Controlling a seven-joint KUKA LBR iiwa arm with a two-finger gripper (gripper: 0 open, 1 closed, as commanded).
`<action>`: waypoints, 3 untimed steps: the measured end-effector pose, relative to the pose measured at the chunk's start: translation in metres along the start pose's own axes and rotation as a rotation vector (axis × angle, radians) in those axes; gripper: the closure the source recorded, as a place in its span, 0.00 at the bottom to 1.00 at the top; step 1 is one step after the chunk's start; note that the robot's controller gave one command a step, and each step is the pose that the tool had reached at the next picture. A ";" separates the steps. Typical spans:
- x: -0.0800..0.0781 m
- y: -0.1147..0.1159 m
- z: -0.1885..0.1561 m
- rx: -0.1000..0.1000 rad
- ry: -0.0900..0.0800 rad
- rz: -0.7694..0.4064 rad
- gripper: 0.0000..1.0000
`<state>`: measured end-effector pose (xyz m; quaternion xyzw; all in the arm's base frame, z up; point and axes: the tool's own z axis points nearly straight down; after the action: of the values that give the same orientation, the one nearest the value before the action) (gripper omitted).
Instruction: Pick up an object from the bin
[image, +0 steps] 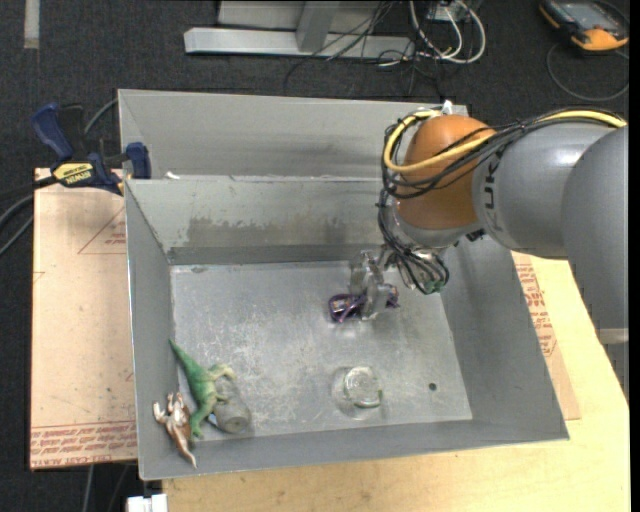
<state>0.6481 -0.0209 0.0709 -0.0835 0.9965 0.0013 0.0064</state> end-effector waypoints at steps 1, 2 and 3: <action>0.012 -0.002 -0.007 -0.001 0.004 0.005 1.00; -0.003 -0.041 0.000 0.001 -0.005 -0.037 1.00; 0.003 -0.032 0.000 -0.001 0.000 -0.047 1.00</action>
Offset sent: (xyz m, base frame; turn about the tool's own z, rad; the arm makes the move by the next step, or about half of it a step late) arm 0.0085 -0.0388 -0.0009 -0.0415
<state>0.6510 -0.0533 0.0706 -0.1067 0.9943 0.0018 0.0063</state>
